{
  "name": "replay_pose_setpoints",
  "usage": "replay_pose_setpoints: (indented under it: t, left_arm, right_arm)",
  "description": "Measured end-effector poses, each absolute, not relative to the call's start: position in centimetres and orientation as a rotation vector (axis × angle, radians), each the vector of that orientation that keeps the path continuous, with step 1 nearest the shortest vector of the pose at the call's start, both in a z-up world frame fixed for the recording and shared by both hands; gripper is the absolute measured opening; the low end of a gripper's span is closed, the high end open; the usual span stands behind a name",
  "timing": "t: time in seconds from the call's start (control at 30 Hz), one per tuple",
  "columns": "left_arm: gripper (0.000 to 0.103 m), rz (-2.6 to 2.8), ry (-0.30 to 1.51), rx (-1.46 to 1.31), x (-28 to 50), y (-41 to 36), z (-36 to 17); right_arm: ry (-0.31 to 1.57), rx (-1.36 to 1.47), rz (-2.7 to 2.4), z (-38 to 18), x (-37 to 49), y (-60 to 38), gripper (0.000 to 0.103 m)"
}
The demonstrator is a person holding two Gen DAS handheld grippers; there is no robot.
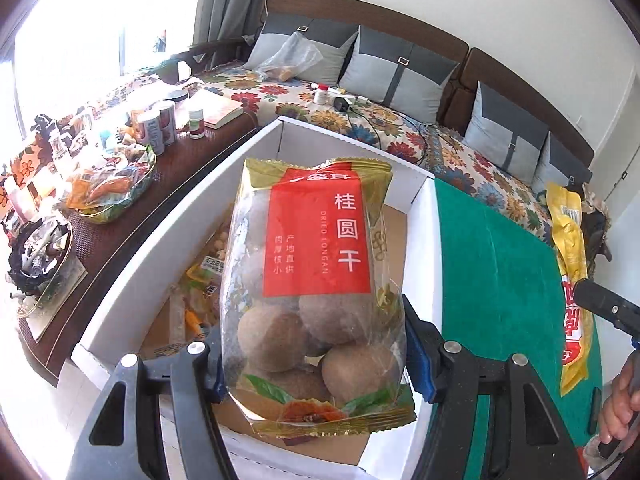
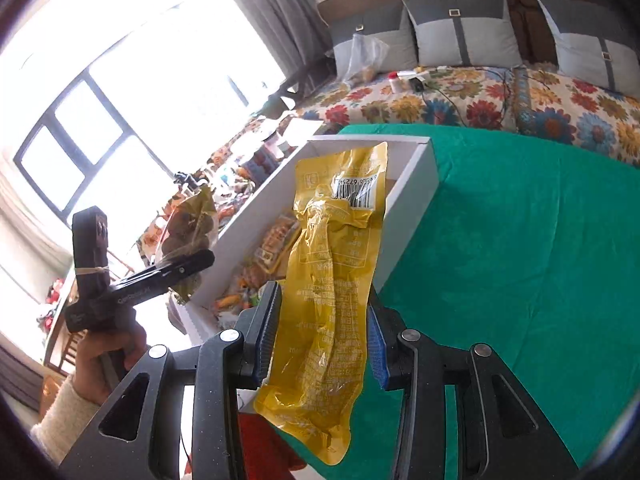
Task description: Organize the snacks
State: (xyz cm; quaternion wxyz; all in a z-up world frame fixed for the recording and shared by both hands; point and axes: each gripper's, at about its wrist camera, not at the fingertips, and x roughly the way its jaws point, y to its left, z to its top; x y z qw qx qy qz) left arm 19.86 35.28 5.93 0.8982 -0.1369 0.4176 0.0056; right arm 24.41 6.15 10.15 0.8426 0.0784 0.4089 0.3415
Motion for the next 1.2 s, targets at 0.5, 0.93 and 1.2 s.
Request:
replay_pose_setpoints:
  t: [0.5,0.93,1.2]
  left_arm:
    - [0.09,0.228,0.759,-0.039,16.2,33.1,3.7]
    - [0.103,0.381,0.671,-0.085,13.2,32.9,7.5]
    - [0.103,0.397,0.686,-0.1,12.9,33.7,7.2]
  right_arm:
    - [0.847,-0.061,0.658,5.8,27.1,14.0,0.074]
    - [0.826,-0.194,0.618,7.0,23.4,14.5,0.088]
    - [0.83,-0.271,0.628,6.9,22.1,16.0,0.088]
